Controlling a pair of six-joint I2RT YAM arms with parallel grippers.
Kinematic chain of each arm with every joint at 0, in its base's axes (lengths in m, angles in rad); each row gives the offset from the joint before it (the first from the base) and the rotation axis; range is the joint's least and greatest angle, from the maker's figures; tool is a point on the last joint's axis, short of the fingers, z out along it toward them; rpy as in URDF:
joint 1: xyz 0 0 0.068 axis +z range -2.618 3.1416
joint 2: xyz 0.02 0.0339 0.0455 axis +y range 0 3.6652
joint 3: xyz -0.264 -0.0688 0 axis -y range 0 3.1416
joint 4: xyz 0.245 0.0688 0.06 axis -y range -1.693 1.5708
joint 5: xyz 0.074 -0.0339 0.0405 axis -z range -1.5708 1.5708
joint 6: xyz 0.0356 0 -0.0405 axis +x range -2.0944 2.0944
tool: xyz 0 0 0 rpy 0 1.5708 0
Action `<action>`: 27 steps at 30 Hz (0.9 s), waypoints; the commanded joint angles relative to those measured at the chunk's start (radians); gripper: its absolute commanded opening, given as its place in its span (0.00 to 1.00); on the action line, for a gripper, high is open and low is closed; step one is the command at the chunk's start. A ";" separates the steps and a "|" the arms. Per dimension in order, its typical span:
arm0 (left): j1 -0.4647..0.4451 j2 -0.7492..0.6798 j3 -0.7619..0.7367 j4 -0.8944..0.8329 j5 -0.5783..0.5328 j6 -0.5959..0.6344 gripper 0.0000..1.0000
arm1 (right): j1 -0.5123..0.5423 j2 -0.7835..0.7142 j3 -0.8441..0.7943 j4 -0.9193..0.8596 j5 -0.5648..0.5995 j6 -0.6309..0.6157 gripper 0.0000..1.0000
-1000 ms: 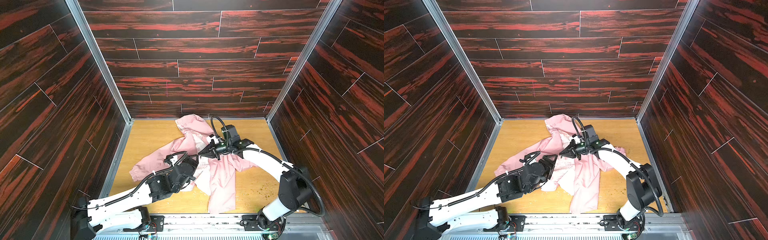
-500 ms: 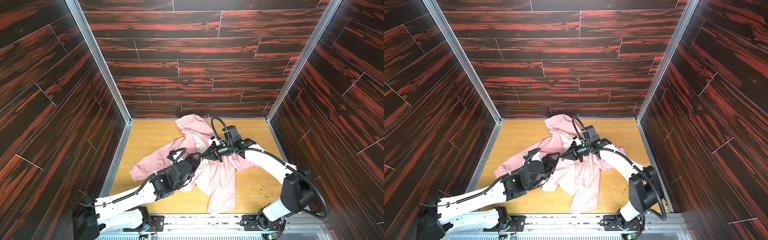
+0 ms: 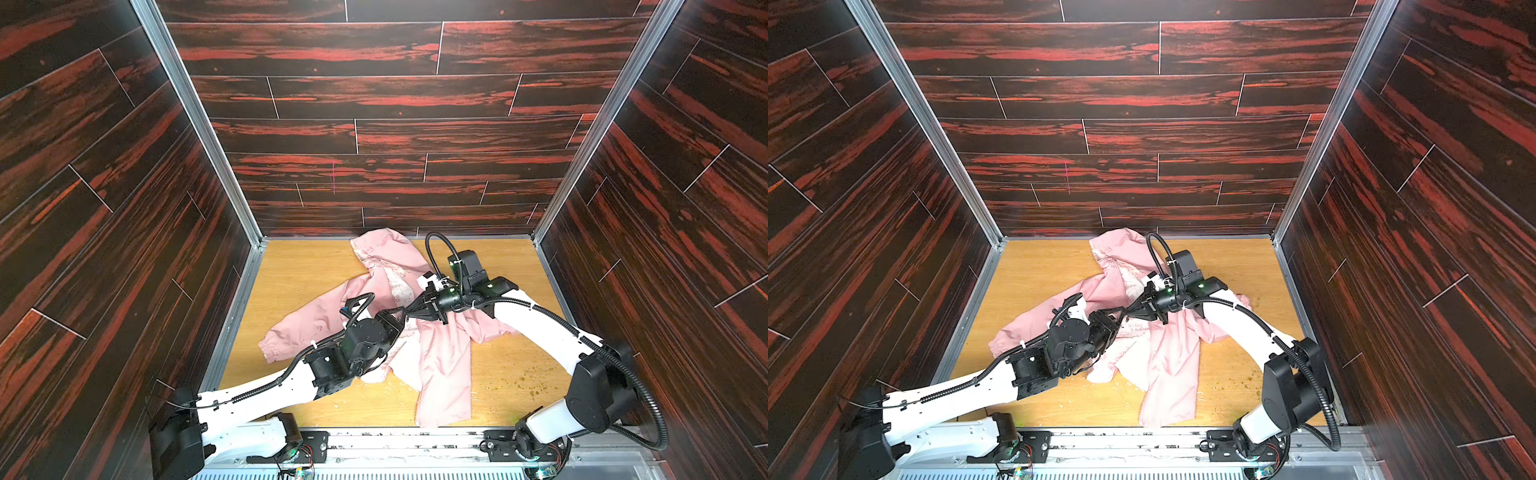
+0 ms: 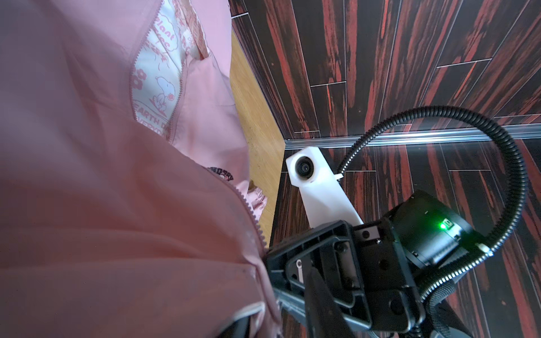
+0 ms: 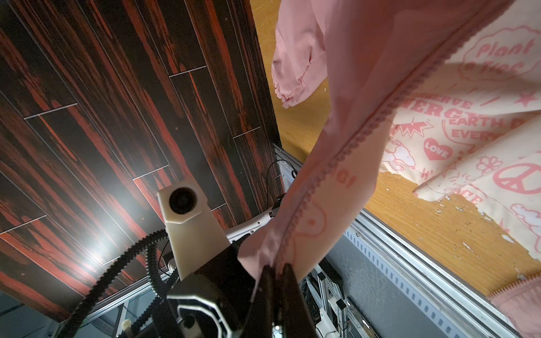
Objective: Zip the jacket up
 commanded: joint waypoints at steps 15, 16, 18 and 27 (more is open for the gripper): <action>0.002 -0.030 -0.075 0.078 0.015 -0.035 0.00 | -0.035 -0.067 0.013 -0.044 -0.014 -0.029 0.26; 0.002 -0.035 -0.084 0.085 0.014 -0.035 0.00 | -0.045 -0.074 0.008 -0.047 -0.016 -0.036 0.32; 0.001 -0.051 -0.107 0.112 0.007 -0.038 0.00 | -0.072 -0.086 -0.007 -0.048 -0.021 -0.053 0.44; 0.007 -0.100 -0.196 0.233 0.011 -0.064 0.00 | -0.099 -0.105 -0.146 0.215 -0.095 0.055 0.51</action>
